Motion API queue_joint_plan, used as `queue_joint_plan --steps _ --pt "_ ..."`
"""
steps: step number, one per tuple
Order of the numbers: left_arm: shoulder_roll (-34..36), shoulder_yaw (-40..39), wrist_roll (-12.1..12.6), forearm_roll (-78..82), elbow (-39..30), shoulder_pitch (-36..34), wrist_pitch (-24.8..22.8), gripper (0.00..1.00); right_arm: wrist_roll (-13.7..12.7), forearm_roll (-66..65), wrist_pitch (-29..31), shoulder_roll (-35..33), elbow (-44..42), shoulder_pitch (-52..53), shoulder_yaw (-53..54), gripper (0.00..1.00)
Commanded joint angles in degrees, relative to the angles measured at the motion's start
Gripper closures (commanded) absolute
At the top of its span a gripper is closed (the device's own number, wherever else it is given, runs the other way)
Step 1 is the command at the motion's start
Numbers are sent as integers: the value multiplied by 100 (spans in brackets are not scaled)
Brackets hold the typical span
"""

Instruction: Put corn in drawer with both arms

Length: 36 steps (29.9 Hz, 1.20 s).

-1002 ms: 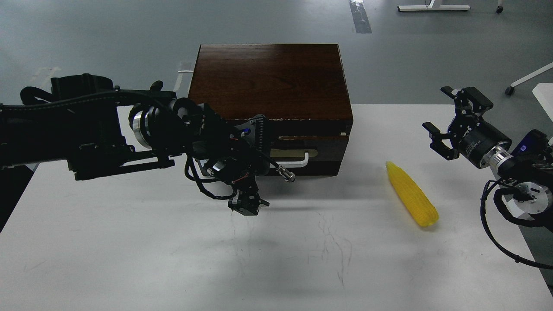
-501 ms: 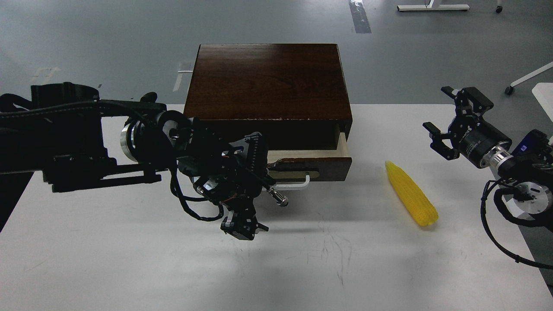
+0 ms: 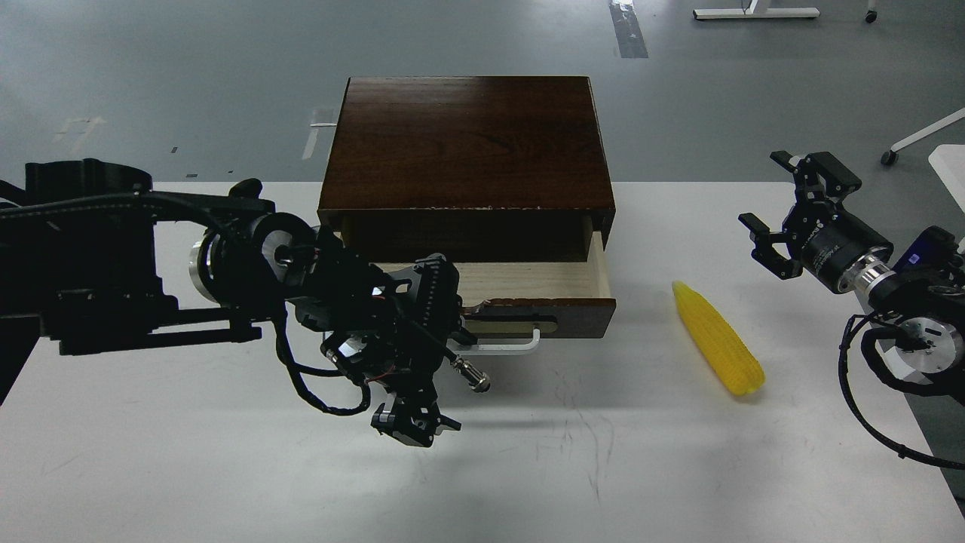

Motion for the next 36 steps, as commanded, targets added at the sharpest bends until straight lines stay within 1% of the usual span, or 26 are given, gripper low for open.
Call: queue_joint_plan --steps 1,11,13,15,18,21,24,27,29,30,31,33,36 --pt "-19 -9 -1 0 -9 -51 0 2 0 -9 0 -7 -1 0 0 0" --pt "-72 -97 -1 0 8 -332 0 2 0 0 0 19 -1 0 0 0" --pt "-54 -132 -1 0 -18 -472 0 2 0 0 0 10 -1 0 0 0" --pt "-45 -228 -1 0 -27 -543 0 2 0 0 0 2 -1 0 0 0" --pt "-2 -710 -1 0 -114 -596 0 2 0 0 0 -16 -1 0 0 0" --pt "69 -1185 -1 -983 -115 -570 0 2 0 0 0 -34 -1 0 0 0" --pt "139 -1607 -1 -3096 78 -561 0 2 0 0 0 -42 -1 9 0 0" --pt "253 -1994 -1 -5249 551 -535 0 2 0 0 0 -42 -1 9 0 0" --pt "315 -2083 -1 -6089 781 -482 0 2 0 0 9 -51 -1 9 0 0" --pt "376 -2135 -1 -6893 1026 -403 0 2 0 0 0 -51 -9 9 0 0" --pt "411 -2162 -1 -7319 1167 -368 0 2 0 0 0 -60 -1 9 0 0" --pt "595 -2241 -1 -8828 1711 -166 0 2 0 -9 26 -147 8 9 0 0" --pt "832 -2250 -1 -9806 2186 106 0 2 0 -9 62 -253 34 9 0 0"
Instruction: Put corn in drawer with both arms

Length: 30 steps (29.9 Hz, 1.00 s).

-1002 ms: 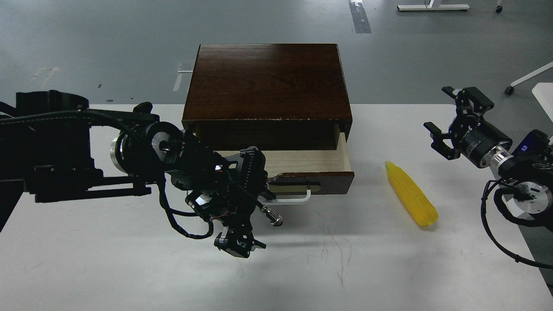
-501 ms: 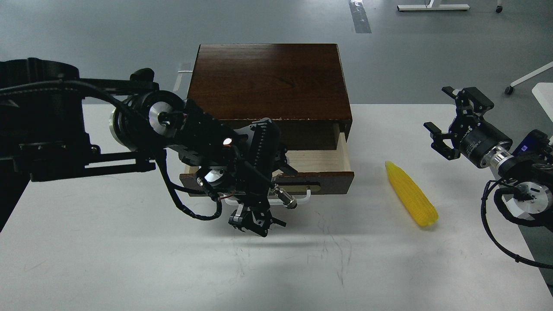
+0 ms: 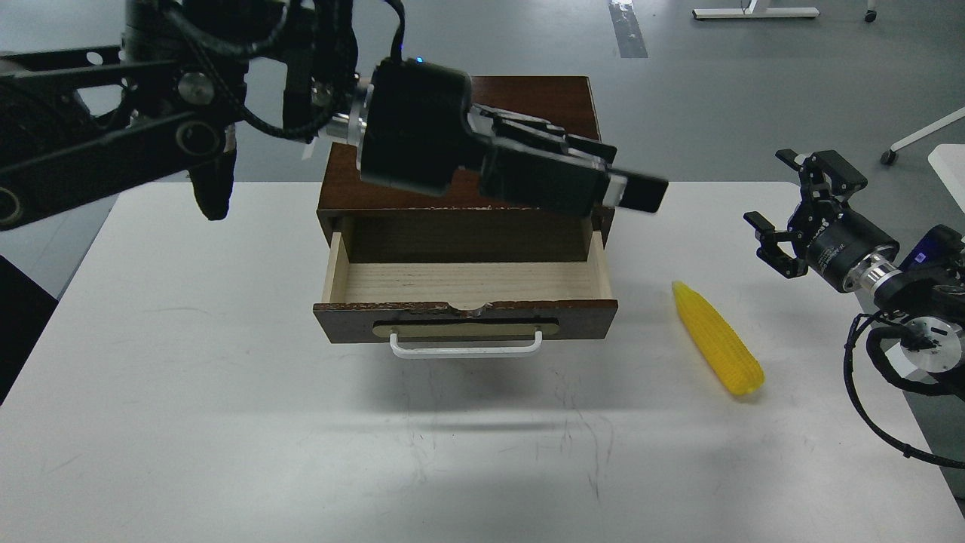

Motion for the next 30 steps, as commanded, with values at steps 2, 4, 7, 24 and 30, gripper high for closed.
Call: queue_joint_plan --steps 2,4,7,24,30 --pt "452 -31 -4 -1809 864 534 -1 2 0 -15 48 -193 47 -1 0 0" --pt "628 -40 -4 -2160 1242 876 -1 2 0 -32 74 -272 47 -1 0 0" --pt "804 -40 -4 -2591 1726 1369 -1 2 0 -76 101 -334 56 8 -26 0" --pt "848 -760 -4 -3559 2843 3488 -1 2 0 -4415 109 -1432 1383 491 -62 0" --pt "813 -945 -4 -3559 2808 3717 -1 2 0 -6262 74 -1591 1550 614 -123 0"
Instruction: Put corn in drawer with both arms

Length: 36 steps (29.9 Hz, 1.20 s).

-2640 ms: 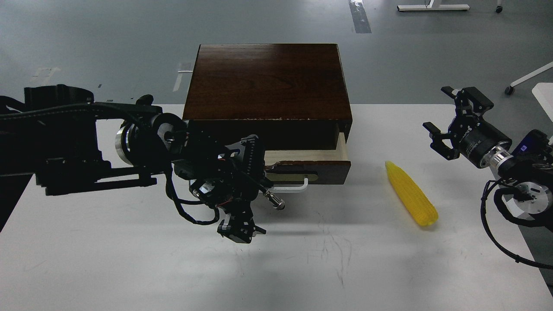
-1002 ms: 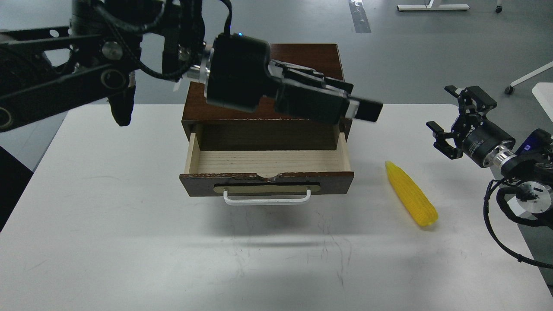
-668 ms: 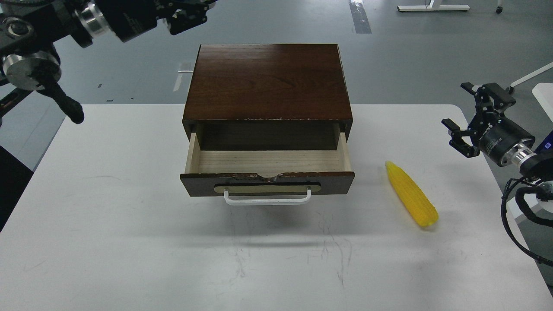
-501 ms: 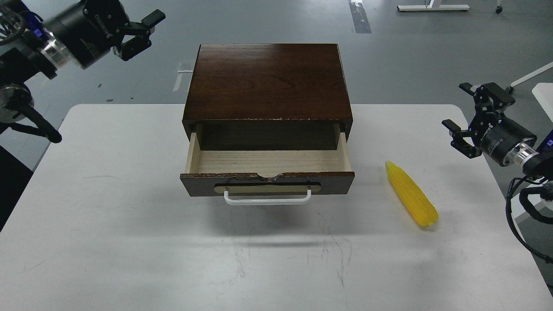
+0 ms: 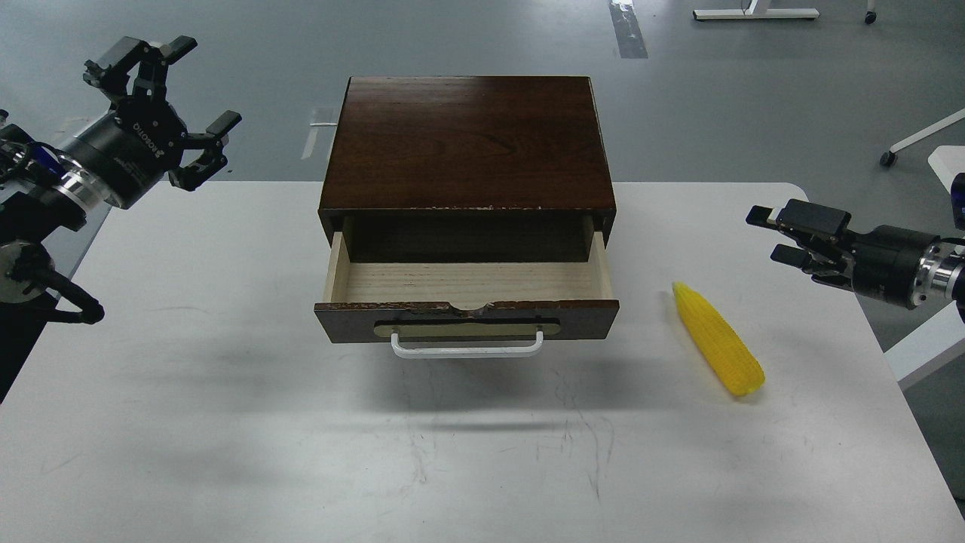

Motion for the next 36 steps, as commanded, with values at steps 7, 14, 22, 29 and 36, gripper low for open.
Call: queue_joint_plan --steps 7,14,22,29,36 --pt "-53 -60 0 -5 -17 107 0 2 0 -1951 -85 162 -59 148 -370 0" --pt "-88 -96 0 -84 -26 160 0 2 0 -2128 -357 602 -446 481 -1099 0" --pt "-96 -175 0 -84 -35 160 0 2 0 -2128 -595 945 -543 649 -1803 3" --pt "-96 -175 0 -84 -35 160 0 2 0 -2128 -604 1024 -552 649 -1908 23" --pt "-96 -175 0 -75 -44 160 0 2 0 -2128 -604 1033 -560 640 -2172 62"
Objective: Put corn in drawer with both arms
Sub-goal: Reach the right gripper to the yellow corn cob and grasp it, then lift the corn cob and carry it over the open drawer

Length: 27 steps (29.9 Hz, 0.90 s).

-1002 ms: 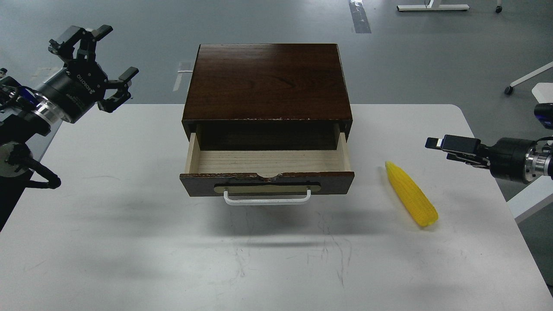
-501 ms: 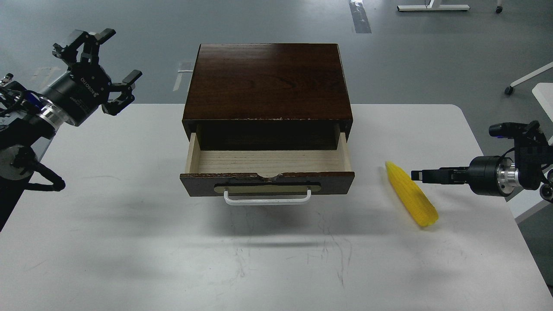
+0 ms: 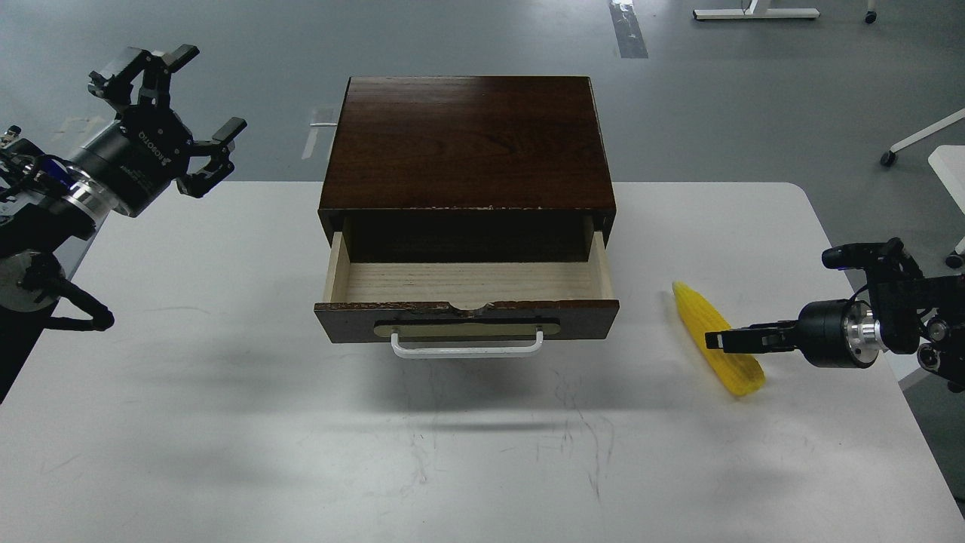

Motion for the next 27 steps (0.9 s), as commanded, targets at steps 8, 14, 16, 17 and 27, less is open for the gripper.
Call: queue_joint_plan --steps 8,14,16,17,27 --pt "0 0 0 8 -4 0 0 2 1 -1 1 -49 34 16 -50 97" --pt "9 0 0 8 -4 0 0 2 1 -1 1 -128 95 235 -50 100" --pt "17 0 0 8 -4 0 0 2 1 8 1 -172 183 367 -50 100" --pt "9 -9 0 8 -4 0 0 2 1 8 1 -198 227 437 -50 100" --pt "9 -52 0 8 -4 -9 0 2 1 25 71 -691 1044 2675 -198 100"
